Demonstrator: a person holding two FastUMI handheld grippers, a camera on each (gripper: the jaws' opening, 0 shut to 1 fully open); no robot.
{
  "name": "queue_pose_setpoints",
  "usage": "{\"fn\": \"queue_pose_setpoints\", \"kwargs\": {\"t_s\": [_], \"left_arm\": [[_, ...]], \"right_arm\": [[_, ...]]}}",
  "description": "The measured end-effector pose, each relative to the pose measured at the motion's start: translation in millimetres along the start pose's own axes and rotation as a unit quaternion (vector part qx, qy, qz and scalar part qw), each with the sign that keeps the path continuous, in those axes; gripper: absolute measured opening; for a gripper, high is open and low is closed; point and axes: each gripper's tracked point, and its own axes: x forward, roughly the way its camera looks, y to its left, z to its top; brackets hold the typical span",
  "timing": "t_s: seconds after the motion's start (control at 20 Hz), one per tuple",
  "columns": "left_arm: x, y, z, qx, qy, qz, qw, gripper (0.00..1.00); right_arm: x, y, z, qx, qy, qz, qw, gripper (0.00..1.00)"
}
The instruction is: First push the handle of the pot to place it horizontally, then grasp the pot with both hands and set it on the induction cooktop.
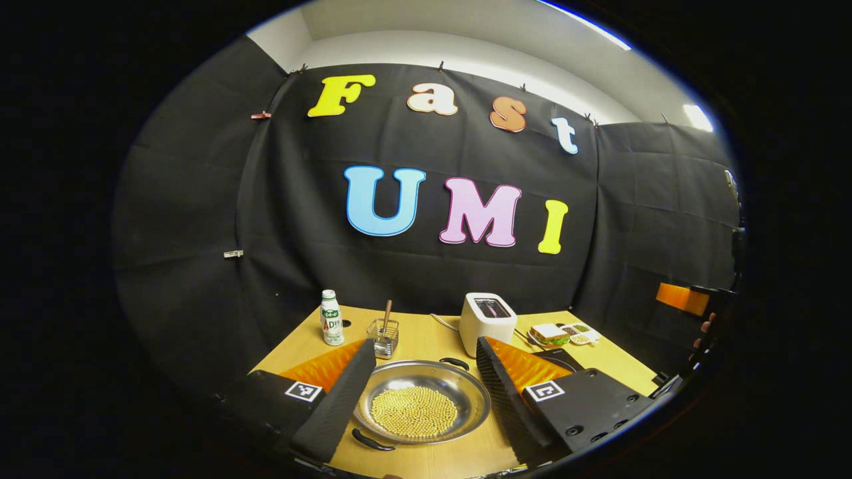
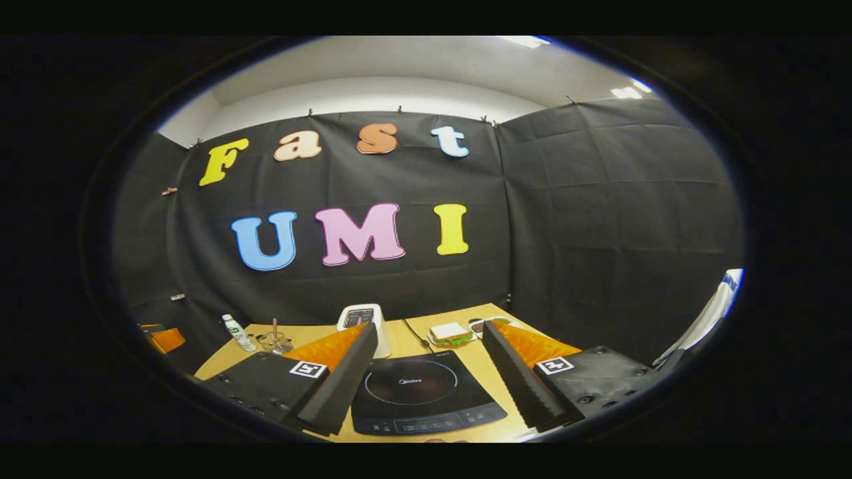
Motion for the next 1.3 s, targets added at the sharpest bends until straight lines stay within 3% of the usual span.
{"fn": "queue_pose_setpoints", "kwargs": {"t_s": [0.35,0.45,0.55,0.65,0.7,0.75,0.9,1.0,1.3], "left_arm": [[20,-2,-25,-0.002,0.044,-0.006,0.999,0.93],[24,1,-36,-0.005,0.062,-0.008,0.998,0.85],[27,3,-47,-0.004,0.085,-0.009,0.996,0.67],[28,4,-57,-0.005,0.106,-0.012,0.994,0.6],[27,6,-59,-0.009,0.113,-0.013,0.993,0.42],[26,5,-65,-0.013,0.123,-0.016,0.992,0.3],[24,1,-87,-0.022,0.156,-0.03,0.987,0.12],[23,1,-99,-0.018,0.171,-0.032,0.985,0.06],[14,-2,-149,-0.012,0.236,-0.058,0.97,0.05]], "right_arm": [[21,-8,-5,0.0,0.008,-0.009,1.0,0.98],[26,-10,-8,-0.001,0.013,-0.01,1.0,0.98],[31,-12,-11,-0.004,0.017,-0.009,1.0,0.98],[35,-15,-13,-0.005,0.021,-0.01,1.0,0.98],[38,-15,-14,-0.004,0.022,-0.01,1.0,0.98],[41,-16,-15,-0.003,0.025,-0.01,1.0,0.98],[45,-14,-23,-0.002,0.036,-0.004,0.999,0.98],[47,-10,-30,-0.005,0.045,0.001,0.999,0.98],[52,2,-40,-0.004,0.058,0.02,0.998,0.98]]}}
